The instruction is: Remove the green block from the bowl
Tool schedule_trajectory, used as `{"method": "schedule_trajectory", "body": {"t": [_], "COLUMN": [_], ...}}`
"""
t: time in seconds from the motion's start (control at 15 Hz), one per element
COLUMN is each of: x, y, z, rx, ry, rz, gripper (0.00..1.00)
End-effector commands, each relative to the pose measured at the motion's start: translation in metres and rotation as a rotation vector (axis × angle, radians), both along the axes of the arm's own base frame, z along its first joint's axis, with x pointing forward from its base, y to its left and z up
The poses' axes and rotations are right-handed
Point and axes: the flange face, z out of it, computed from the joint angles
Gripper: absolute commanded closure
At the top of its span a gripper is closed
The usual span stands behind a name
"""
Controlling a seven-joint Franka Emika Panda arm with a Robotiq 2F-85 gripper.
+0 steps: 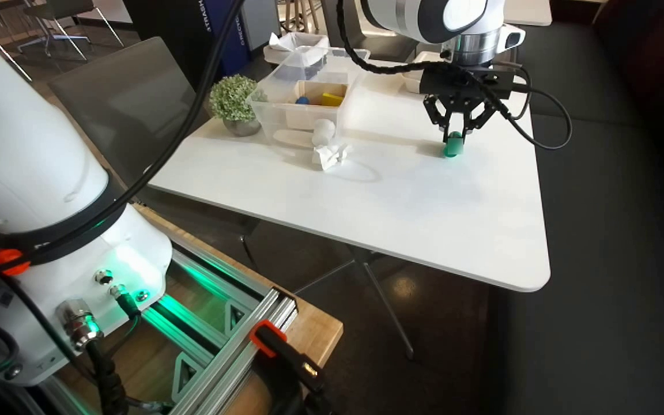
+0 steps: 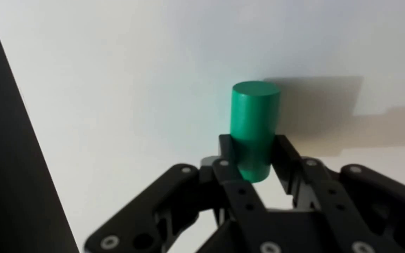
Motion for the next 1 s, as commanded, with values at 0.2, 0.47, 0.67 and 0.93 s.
{"method": "schedule_trajectory", "body": {"t": [0.2,0.47,0.67,0.93], "x": [0.0062,0.0062,0.0053,0.0062], "y": [-0.0019,-0.0028,-0.0031,-0.0068], "z": [-0.0106,-0.0112,-0.0088,-0.0024], "rx": [0.023,0.015,0.001,-0.015], "ry": [0.013,0.016,0.026,0.037], "rz": [0.014,0.013,0.0,-0.016], "gripper": [0.92,0.35,0.13,0.0]}}
